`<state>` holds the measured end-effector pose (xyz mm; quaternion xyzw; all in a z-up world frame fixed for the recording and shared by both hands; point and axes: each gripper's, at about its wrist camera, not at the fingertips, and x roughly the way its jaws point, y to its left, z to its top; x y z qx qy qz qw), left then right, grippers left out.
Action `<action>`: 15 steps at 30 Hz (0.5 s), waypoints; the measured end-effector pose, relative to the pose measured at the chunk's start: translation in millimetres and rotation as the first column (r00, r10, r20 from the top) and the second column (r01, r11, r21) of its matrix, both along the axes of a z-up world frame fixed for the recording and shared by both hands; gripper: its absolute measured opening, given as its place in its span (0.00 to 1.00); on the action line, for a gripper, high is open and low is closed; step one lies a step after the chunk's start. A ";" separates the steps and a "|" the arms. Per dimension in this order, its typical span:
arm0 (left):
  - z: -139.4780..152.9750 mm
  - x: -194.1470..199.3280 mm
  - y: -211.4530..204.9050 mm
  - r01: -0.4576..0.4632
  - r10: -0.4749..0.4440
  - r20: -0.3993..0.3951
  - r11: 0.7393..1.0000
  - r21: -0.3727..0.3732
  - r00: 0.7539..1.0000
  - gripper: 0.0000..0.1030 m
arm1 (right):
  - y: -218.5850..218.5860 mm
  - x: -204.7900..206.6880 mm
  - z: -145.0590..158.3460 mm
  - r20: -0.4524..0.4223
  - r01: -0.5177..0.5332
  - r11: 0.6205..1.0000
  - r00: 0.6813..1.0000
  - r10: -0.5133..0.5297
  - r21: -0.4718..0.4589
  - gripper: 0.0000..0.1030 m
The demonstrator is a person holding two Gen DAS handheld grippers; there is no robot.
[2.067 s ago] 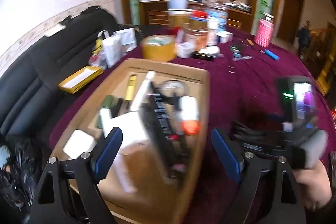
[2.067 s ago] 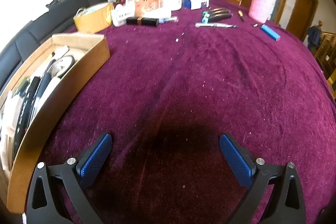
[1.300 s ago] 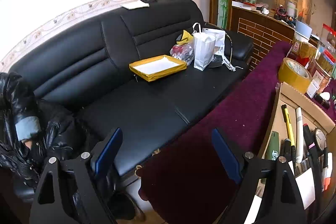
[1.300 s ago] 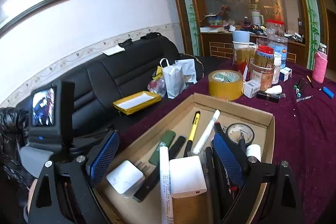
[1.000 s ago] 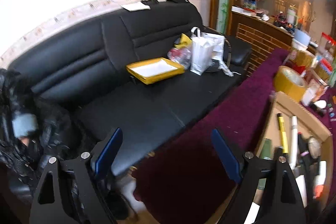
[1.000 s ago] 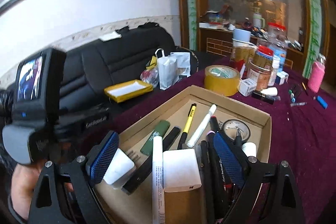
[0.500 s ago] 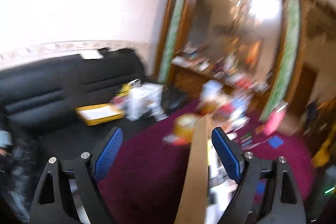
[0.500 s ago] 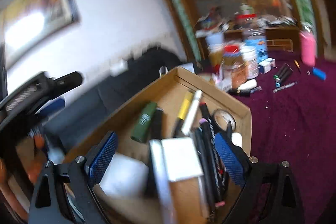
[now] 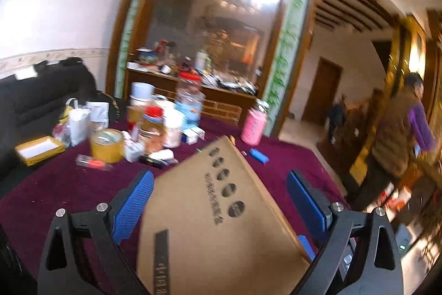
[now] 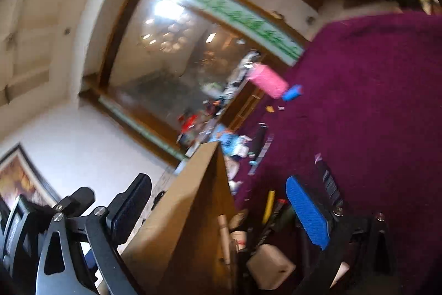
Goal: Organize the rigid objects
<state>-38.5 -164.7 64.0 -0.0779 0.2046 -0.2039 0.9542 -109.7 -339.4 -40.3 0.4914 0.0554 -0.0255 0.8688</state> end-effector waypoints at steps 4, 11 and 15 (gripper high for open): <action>-5.1 -9.9 -34.8 0.109 -0.110 0.009 0.990 0.086 0.994 0.93 | -30.8 0.0 -40.8 -0.012 -0.027 0.967 0.999 0.032 0.254 0.98; 27.5 -1.6 -47.9 0.171 -0.192 0.067 0.957 0.235 0.979 0.93 | -37.6 14.8 -84.0 -0.028 -0.070 0.760 0.993 0.116 0.646 0.98; 39.1 2.9 -13.6 0.132 -0.146 0.076 0.977 0.165 0.986 0.93 | -27.3 38.4 -49.9 -0.054 -0.095 0.816 0.987 0.153 0.570 0.98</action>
